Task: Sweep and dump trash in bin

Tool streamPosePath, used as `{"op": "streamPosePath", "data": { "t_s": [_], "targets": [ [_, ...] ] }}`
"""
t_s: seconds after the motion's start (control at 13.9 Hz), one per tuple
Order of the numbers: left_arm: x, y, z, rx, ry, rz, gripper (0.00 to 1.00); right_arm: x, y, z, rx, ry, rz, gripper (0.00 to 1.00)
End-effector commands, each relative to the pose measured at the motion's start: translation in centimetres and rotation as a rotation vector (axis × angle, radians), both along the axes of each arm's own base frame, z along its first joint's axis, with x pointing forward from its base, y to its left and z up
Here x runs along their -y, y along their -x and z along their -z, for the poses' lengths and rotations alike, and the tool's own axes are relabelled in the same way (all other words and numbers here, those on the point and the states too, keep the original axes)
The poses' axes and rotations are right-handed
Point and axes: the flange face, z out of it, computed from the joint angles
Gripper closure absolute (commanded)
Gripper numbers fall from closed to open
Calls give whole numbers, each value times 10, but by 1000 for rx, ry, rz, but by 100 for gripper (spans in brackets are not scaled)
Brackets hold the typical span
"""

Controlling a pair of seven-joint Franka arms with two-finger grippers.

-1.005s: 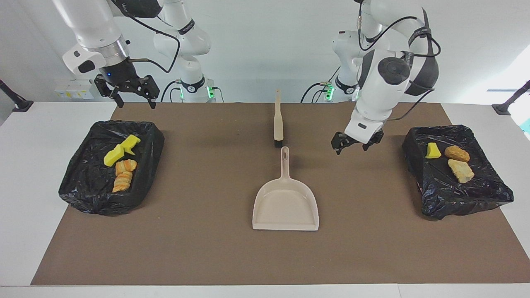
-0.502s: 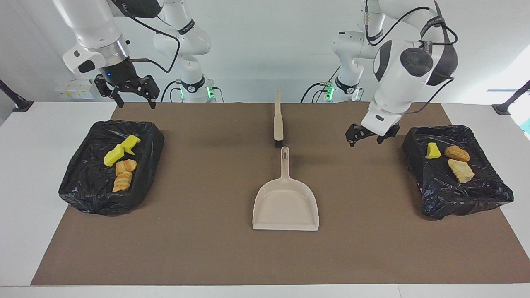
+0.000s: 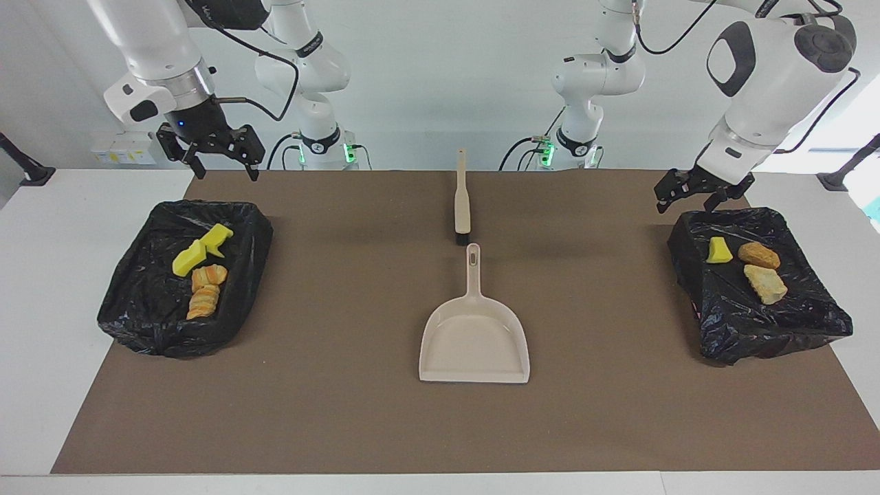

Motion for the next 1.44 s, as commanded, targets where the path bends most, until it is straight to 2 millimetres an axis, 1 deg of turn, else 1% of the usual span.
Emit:
{"op": "streamPosePath", "data": {
  "t_s": [0.0,0.14,0.29,0.36,0.43,0.5,0.57,0.65,0.72,0.86,1.0,1.15,1.36],
  "targets": [
    [-1,17,-31,13,-3,-1,0,1,5,-2,-8,-17,18,0],
    [-2,22,-58,28,1,-1,0,1,5,-2,-9,-15,18,0],
    [5,27,-83,33,5,7,0,1,5,-2,-9,-15,18,0],
    [7,30,-92,21,3,10,0,1,5,-2,-11,-15,18,0],
    [7,31,-91,-2,4,10,0,0,5,-2,-9,-15,16,0],
    [6,31,-97,5,4,9,0,1,5,-2,-11,-15,18,0],
    [10,32,-104,28,6,16,0,1,6,-2,-12,-15,18,0],
    [12,34,-107,42,4,20,0,1,6,-2,-12,-17,18,0],
    [13,36,-102,26,5,20,0,1,5,-1,-14,-17,18,0],
    [14,37,-100,19,7,19,0,1,6,-2,-13,-17,18,0],
    [15,39,-96,19,15,-44,0,2,5,-1,-14,-17,21,0],
    [17,40,-93,12,19,-44,0,2,6,-1,-14,-15,21,0],
    [17,41,-94,12,19,-41,0,2,6,-1,-16,-15,19,0]
  ]
}}
